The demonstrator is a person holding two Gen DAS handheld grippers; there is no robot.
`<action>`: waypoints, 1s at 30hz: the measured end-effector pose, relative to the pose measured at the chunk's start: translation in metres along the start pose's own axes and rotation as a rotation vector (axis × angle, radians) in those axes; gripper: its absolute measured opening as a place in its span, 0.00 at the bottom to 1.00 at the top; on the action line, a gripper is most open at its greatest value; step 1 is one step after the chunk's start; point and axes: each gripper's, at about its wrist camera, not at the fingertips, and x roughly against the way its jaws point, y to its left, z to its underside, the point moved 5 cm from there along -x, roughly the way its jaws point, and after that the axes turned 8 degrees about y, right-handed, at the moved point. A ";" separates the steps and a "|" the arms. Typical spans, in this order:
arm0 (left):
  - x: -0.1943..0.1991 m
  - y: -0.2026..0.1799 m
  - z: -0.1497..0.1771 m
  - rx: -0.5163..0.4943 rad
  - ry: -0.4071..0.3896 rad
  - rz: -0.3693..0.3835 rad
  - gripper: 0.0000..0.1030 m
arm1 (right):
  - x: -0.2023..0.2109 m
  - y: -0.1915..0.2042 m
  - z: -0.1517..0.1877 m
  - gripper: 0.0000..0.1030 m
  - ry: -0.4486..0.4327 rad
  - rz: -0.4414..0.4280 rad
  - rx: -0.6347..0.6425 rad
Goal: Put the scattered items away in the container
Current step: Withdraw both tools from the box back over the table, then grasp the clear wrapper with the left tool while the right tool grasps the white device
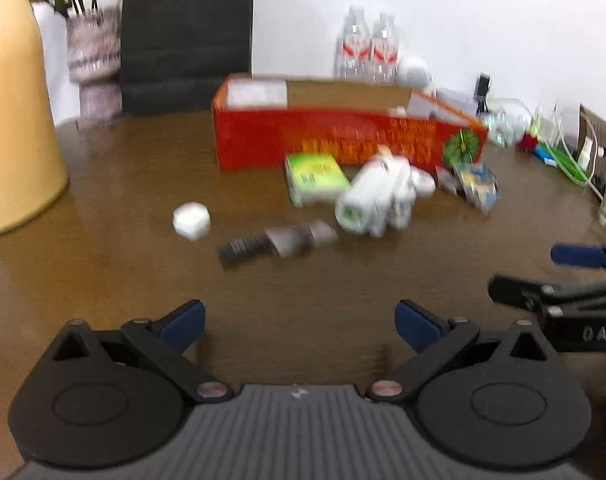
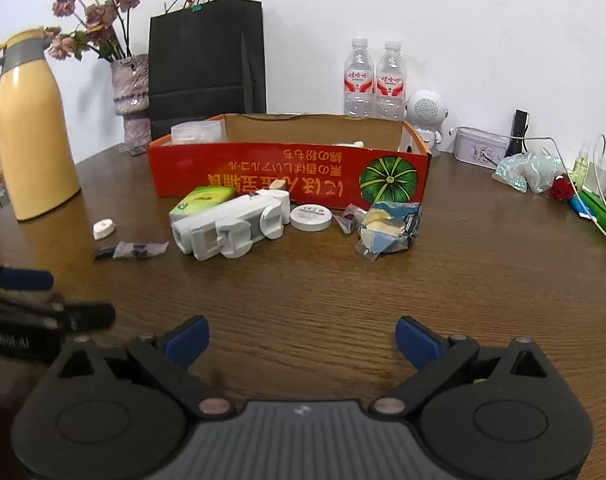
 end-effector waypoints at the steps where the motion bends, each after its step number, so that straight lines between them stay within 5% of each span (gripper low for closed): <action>1: 0.002 0.004 -0.008 -0.028 -0.037 0.006 1.00 | -0.001 0.000 -0.002 0.94 0.001 -0.010 -0.001; 4: -0.007 0.016 -0.023 -0.156 -0.065 0.042 0.99 | -0.004 0.001 -0.010 0.91 0.002 -0.022 0.008; 6: -0.018 0.023 -0.032 -0.222 -0.057 0.085 0.78 | -0.005 0.002 -0.014 0.91 -0.003 -0.028 0.016; 10: -0.033 0.010 -0.047 -0.348 -0.022 0.218 0.68 | -0.012 0.003 -0.025 0.85 0.000 -0.041 0.023; 11: -0.038 0.006 -0.048 -0.364 -0.007 0.230 0.64 | -0.013 0.003 -0.028 0.84 0.002 -0.044 0.021; 14: -0.057 -0.001 -0.045 -0.382 0.103 0.238 0.27 | -0.015 0.005 -0.039 0.84 -0.007 -0.052 0.016; 18: -0.059 0.007 -0.041 -0.325 0.097 0.242 0.19 | -0.017 0.013 -0.053 0.84 -0.020 -0.086 0.029; 25: -0.063 0.014 -0.045 -0.191 0.077 0.161 0.22 | -0.051 0.044 -0.087 0.85 0.020 -0.120 0.063; 27: -0.061 0.012 -0.044 -0.218 0.058 0.117 0.39 | -0.067 0.048 -0.097 0.85 0.065 -0.121 -0.009; 30: -0.061 0.015 -0.044 -0.209 0.050 0.073 0.50 | -0.091 0.052 -0.100 0.84 0.136 -0.108 -0.084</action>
